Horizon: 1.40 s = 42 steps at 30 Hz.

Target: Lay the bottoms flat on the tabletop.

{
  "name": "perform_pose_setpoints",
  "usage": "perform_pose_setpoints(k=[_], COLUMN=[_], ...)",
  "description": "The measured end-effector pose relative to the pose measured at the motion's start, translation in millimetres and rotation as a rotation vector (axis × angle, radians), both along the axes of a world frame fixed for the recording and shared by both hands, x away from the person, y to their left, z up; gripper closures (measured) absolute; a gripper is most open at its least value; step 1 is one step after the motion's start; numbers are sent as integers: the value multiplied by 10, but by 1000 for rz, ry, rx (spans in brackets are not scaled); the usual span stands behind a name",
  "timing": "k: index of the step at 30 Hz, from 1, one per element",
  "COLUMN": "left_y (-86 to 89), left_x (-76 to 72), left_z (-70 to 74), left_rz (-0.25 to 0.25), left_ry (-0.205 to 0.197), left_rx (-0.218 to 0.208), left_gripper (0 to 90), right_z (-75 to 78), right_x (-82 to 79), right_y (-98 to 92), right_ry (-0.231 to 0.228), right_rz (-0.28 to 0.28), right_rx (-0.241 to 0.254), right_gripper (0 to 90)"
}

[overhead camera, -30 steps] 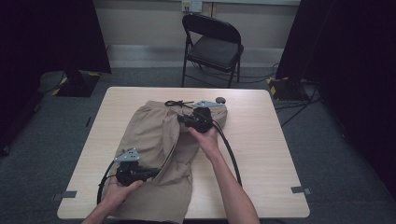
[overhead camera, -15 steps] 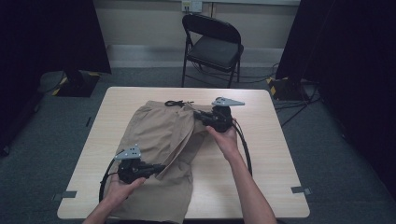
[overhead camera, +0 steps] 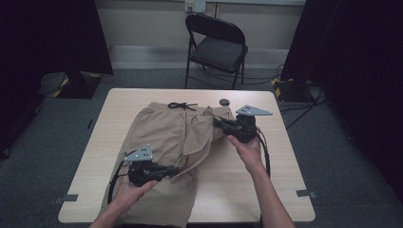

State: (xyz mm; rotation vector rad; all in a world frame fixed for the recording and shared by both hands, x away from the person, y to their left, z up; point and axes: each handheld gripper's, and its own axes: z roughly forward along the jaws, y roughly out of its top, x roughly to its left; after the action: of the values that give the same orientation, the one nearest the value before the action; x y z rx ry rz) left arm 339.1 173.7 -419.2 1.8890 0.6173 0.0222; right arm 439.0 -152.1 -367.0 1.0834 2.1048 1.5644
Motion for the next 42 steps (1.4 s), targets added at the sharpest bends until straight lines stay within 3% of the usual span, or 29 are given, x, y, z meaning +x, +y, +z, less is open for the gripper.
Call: perform_pose_setpoints(k=[5,11,14,28,32,35,37,42], left_y=[-87,-202,-257,-514,-541,-535,-511,-497], left_x=[-20,-39,-44,-98,-139,-133,-104,-48], left_z=[21,40,50,90,104,112,124,82], left_rz=[-21,-48,-57,-127,-171,-167,-144,-111], left_ry=[0,-13,-9,-10,-11,-8,-1,17], left_rx=[-5,4,-5,-15,-56,-71,-83,-63], left_gripper=[900,900,900,900,898,849,780,758], right_z=[14,-9,-30,-14,0,-28,-75,-242], right_x=[-156,-351,-396,-742,-961,-1042,-1031,-899], right_y=[-171,-407,-460,-900,-1084,-1163,-1181,-1112], right_ry=[-4,-12,-11,-30,-38,-52,-41,3], right_rz=[-8,-12,-15,-82,-101,-103,-111,-105], right_rx=[-7,28,23,16,15,30,37,26], right_gripper=[802,785,783,811,785,738,715,693])
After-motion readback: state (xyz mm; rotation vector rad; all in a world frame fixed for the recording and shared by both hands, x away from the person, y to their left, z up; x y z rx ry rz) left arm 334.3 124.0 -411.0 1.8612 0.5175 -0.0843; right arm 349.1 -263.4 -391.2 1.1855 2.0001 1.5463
